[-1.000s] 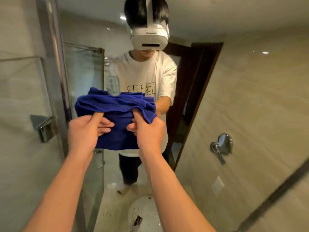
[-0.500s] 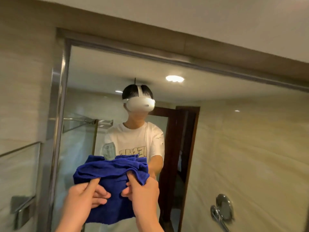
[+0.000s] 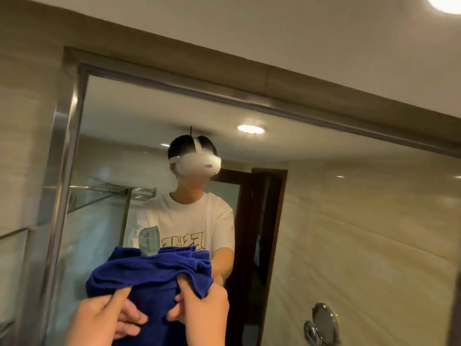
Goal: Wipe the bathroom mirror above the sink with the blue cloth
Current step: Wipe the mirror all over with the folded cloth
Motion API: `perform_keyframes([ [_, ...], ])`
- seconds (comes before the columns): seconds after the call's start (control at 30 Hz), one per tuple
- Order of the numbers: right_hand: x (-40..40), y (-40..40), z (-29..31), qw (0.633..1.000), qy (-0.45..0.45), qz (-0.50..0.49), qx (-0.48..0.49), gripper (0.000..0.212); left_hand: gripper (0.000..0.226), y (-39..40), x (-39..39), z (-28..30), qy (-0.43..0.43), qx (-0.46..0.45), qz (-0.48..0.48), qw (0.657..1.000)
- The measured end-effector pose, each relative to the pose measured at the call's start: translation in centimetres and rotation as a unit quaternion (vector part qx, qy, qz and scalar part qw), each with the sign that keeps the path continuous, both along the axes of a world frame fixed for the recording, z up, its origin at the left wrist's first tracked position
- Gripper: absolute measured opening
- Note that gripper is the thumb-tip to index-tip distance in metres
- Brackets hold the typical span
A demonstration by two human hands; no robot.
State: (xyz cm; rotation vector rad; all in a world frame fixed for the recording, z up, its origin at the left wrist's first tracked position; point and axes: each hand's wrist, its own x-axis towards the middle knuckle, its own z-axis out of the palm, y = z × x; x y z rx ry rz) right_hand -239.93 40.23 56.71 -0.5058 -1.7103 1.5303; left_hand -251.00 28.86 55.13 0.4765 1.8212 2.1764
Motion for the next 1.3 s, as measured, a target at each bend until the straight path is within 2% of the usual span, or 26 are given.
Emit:
perform_keyframes([
  [0.13,-0.6,0.4,0.3,0.999,-0.023,-0.041,-0.003,0.021,0.055,-0.4,0.2,0.0,0.033,0.034,0.003,0.999],
  [0.27,-1.0,0.2,-1.5,0.997,-0.005,-0.078,0.020,0.020,0.056,0.0,1.0,-1.1,0.045,0.055,0.007,0.997],
  [0.5,-0.3,-0.4,-7.4,0.995,-0.010,-0.092,-0.022,0.025,0.056,-1.2,1.3,-6.1,0.033,0.022,0.001,0.999],
  [0.83,0.4,-1.4,-11.2,0.998,-0.019,-0.042,-0.034,0.021,0.049,-1.6,1.9,-11.2,0.032,-0.041,0.070,0.996],
  [1.07,-0.4,-1.4,-17.5,0.998,-0.001,-0.002,-0.055,0.025,0.051,-2.0,1.8,-16.4,0.018,-0.028,0.074,0.997],
  [1.3,-2.1,-2.6,-22.5,0.996,0.057,0.053,-0.053,0.025,0.063,-3.0,-0.2,-22.2,0.080,-0.007,0.131,0.988],
])
